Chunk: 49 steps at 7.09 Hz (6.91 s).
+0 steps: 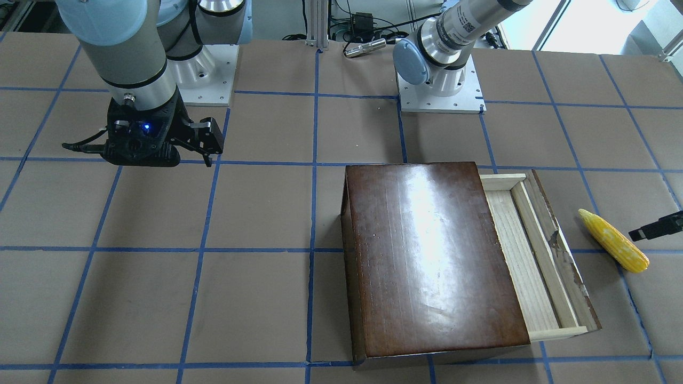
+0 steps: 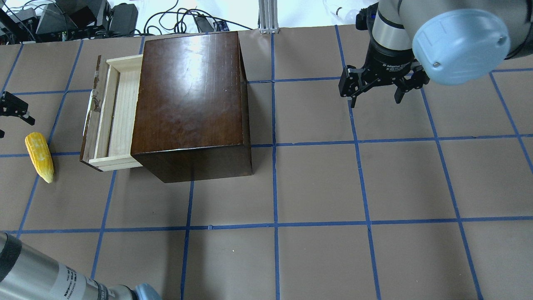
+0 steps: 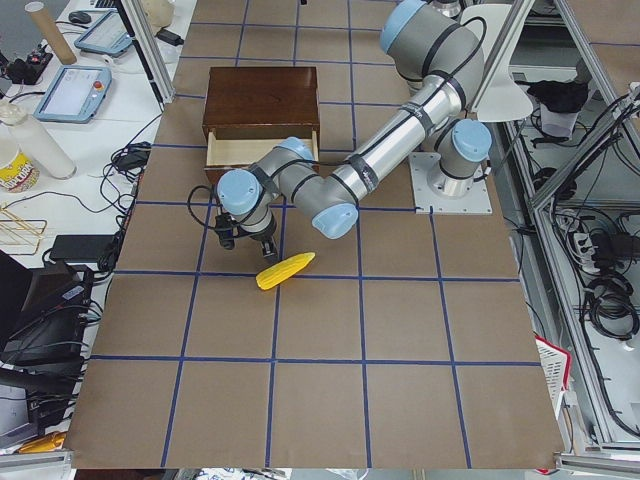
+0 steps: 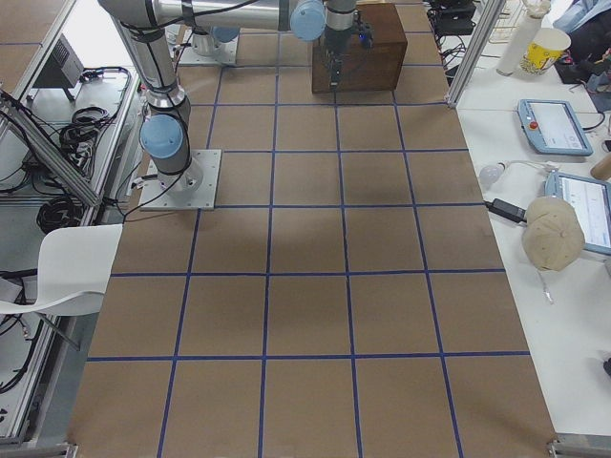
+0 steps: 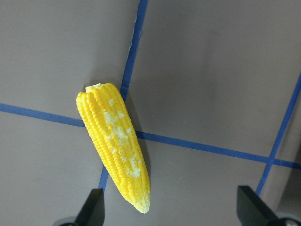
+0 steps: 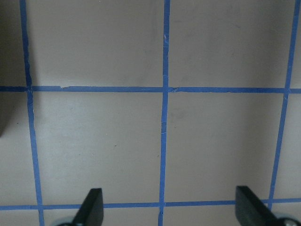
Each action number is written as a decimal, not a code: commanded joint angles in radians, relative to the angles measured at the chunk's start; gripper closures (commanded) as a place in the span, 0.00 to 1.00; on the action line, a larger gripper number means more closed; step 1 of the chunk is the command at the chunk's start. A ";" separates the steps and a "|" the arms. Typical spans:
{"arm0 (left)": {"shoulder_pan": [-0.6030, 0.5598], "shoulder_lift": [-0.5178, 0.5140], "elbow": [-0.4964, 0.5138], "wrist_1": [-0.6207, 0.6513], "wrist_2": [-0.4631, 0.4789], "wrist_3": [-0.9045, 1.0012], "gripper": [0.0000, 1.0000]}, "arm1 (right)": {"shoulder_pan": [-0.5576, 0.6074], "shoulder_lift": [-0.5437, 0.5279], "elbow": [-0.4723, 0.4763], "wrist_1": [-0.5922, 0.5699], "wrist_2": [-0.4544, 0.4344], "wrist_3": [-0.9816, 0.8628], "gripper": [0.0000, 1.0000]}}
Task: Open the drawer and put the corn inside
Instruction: 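Lower the left gripper and grasp the yellow corn cob, then lift the corn and carry it with the left gripper over the open drawer, then lower the corn into the drawer and open the left gripper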
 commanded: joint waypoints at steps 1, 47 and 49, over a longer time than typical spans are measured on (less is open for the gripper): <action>0.000 -0.050 -0.003 0.028 0.010 -0.032 0.00 | 0.000 0.000 0.000 -0.001 0.000 0.000 0.00; -0.495 0.125 -0.061 0.032 0.003 -0.148 0.00 | 0.000 0.000 0.000 -0.001 0.000 0.000 0.00; -0.495 0.168 -0.061 0.022 0.010 -0.148 0.00 | 0.000 0.000 0.000 0.000 0.000 0.000 0.00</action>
